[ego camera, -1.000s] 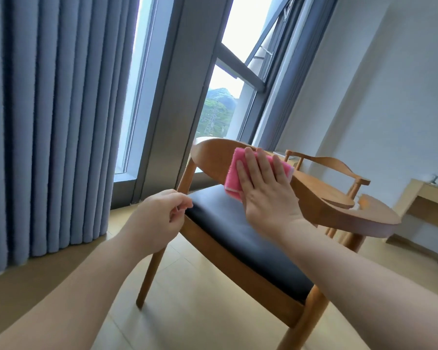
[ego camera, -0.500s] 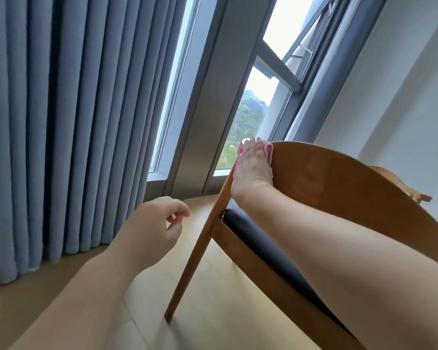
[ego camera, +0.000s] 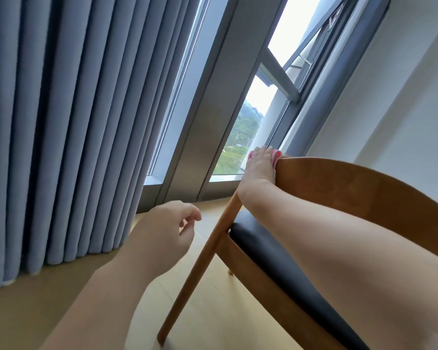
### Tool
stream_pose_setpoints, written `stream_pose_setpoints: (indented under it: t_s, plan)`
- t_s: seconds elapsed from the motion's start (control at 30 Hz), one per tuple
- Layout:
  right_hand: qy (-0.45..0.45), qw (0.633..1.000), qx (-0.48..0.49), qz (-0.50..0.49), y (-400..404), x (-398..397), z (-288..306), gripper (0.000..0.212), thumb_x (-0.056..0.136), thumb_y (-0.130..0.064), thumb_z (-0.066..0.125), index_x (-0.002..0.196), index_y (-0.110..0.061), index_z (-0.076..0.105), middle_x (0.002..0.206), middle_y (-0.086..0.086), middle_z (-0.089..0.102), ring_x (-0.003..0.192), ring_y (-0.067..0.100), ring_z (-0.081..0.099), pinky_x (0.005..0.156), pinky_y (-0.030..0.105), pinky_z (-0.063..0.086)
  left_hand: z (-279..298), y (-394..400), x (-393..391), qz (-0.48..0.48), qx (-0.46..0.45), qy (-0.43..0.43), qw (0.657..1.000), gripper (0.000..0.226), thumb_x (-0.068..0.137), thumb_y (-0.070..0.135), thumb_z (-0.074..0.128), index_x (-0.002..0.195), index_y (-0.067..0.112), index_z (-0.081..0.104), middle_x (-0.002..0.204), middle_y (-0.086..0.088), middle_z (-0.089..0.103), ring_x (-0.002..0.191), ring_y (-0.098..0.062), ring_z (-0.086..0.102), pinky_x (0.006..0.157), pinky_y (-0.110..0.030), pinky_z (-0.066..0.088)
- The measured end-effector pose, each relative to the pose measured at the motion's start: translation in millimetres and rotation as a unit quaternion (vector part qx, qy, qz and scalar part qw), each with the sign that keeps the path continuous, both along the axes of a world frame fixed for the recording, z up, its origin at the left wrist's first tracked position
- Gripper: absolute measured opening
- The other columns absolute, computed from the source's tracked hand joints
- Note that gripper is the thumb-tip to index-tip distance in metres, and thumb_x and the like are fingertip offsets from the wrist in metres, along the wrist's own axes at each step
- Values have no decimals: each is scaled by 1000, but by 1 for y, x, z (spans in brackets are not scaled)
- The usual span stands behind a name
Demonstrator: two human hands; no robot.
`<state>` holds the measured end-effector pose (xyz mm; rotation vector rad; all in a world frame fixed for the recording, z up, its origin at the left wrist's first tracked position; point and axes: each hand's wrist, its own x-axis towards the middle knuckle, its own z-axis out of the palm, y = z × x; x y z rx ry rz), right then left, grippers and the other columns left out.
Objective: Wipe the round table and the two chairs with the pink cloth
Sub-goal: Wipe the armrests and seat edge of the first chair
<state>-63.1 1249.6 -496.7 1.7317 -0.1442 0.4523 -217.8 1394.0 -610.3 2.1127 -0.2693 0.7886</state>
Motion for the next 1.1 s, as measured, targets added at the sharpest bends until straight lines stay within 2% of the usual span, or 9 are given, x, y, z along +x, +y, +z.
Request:
stream_pose_setpoints:
  t_s: [0.07,0.23,0.4,0.53,0.67,0.73,0.93,1.0,1.1]
  plan:
    - [1,1000,21,13,1,-14,3,57,99,-23,38,149,-1,20,151,19,29,139,35,28,115,44,24,1,-3,0,-5,1,-3,1000,18,90,14,59,102,26,66,89,19,58,81,2,57,66,-5,43]
    - [7,993,73,89,-9,-71,19,61,98,-38,28,145,3,28,143,21,37,132,39,34,113,47,25,4,-14,-4,-18,5,-19,1000,17,89,12,62,101,24,66,86,19,57,79,2,57,66,-4,41]
    - [55,964,109,234,-64,-133,34,64,98,-33,18,152,-4,0,159,21,-4,146,40,-6,116,49,-9,6,-32,-9,-43,30,-25,998,16,88,15,62,96,29,64,82,19,59,78,-3,58,67,-13,47]
    - [42,943,132,303,-116,-169,32,64,99,-35,24,152,-11,-3,160,14,-9,145,36,-15,115,48,-18,6,-47,-9,-66,34,-21,997,16,88,18,62,92,34,62,81,19,60,77,-4,59,66,-18,51]
    - [7,924,143,356,-160,-196,28,63,100,-38,36,153,-12,14,160,13,9,147,34,1,119,48,-3,9,-62,-10,-92,40,-25,995,14,88,19,63,94,32,64,81,14,62,75,-6,60,67,-27,55]
    - [-12,912,155,379,-180,-208,25,61,101,-40,33,153,-13,18,159,12,12,147,35,7,119,51,6,11,-67,-12,-99,40,-31,994,14,88,18,62,94,30,64,79,13,63,73,-7,60,65,-28,55]
    - [-39,899,172,402,-228,-234,11,61,101,-39,34,151,-10,18,158,16,14,145,40,13,116,56,15,2,-66,-11,-104,57,-21,993,14,86,14,65,93,27,66,77,12,63,71,-8,61,61,-19,49]
    - [-36,899,174,401,-222,-233,10,62,100,-41,33,151,-9,18,157,17,13,144,42,14,116,57,14,-1,-63,-10,-97,58,-17,993,15,85,13,66,93,26,66,77,14,62,72,-7,60,61,-18,48]
    - [-10,909,162,384,-194,-219,12,66,99,-47,30,152,-10,18,158,17,13,145,40,8,118,55,4,-2,-60,-9,-90,44,-15,995,15,86,12,66,93,25,67,78,16,61,72,-8,60,62,-21,52]
